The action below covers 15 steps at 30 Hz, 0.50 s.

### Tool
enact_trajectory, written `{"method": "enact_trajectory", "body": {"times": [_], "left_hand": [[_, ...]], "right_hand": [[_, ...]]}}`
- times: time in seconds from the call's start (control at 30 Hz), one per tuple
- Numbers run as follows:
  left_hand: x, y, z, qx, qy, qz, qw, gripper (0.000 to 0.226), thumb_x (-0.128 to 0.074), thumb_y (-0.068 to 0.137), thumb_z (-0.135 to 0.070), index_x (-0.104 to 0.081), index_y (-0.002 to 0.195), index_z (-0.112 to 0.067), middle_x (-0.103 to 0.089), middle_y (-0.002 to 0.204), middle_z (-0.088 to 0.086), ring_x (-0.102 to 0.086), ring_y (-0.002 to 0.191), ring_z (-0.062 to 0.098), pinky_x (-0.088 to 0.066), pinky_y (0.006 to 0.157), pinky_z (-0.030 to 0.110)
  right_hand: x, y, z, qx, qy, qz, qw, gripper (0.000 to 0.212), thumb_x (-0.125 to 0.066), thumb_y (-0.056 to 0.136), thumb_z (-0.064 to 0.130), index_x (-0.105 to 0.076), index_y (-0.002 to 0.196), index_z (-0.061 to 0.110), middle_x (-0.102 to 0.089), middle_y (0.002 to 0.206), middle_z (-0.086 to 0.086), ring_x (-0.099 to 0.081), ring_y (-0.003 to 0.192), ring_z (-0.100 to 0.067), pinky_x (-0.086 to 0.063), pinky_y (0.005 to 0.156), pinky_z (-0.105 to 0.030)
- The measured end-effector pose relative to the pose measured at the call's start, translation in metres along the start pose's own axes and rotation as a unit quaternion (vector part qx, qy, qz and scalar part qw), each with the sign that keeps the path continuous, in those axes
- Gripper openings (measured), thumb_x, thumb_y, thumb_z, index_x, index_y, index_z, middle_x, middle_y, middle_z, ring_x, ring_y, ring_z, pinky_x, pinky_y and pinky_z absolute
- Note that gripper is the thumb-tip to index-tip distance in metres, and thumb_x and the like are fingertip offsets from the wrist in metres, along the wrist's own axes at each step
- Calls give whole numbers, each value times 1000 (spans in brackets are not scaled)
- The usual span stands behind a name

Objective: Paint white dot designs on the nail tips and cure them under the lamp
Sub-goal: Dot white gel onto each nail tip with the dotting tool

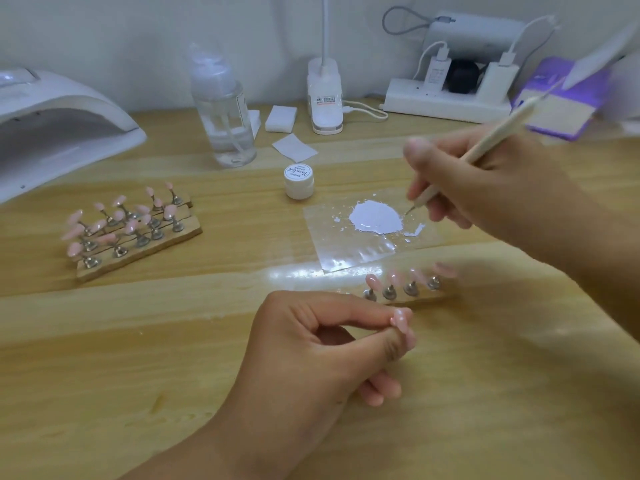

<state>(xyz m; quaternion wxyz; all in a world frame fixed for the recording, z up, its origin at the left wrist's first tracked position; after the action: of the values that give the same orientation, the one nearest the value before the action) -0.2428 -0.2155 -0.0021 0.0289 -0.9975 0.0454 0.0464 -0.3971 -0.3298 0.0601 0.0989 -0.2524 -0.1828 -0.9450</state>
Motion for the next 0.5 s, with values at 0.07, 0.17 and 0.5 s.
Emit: {"method": "enact_trajectory", "body": {"times": [0.07,0.17,0.5], "left_hand": [[0,0,1,4,9,1,1000,6,-84,67,-21,-81,72,-23,-77,73,4,-66,41,19,-51,41,25],[1,1,-1,3,21,6,1000,8,-85,66,-26,-81,72,-22,-77,72,5,-66,41,20,-52,41,26],[3,2,-2,8,33,9,999,5,-86,72,-17,-81,74,-19,-72,59,6,-66,42,21,-51,43,25]], "right_hand": [[-10,14,-6,4,-79,32,996,44,-58,98,38,-67,61,15,-59,47,7,-50,39,-2,-36,45,-7],[-23,32,-11,22,-91,26,995,44,-58,99,32,-64,60,11,-58,47,13,-50,41,-1,-36,46,-10],[-14,38,5,31,-31,-32,999,40,-57,97,21,-64,61,4,-54,41,13,-47,37,-2,-35,44,-9]]}}
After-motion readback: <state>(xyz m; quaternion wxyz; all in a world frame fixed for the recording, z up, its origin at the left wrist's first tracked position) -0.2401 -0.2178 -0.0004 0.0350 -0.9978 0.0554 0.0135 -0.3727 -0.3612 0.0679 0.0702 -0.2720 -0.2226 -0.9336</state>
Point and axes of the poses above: each hand's wrist, its own y-axis towards the middle knuckle, its own x-axis out of the back of the hand, z = x × y, the point moved 5 cm from there along y, towards the middle knuckle
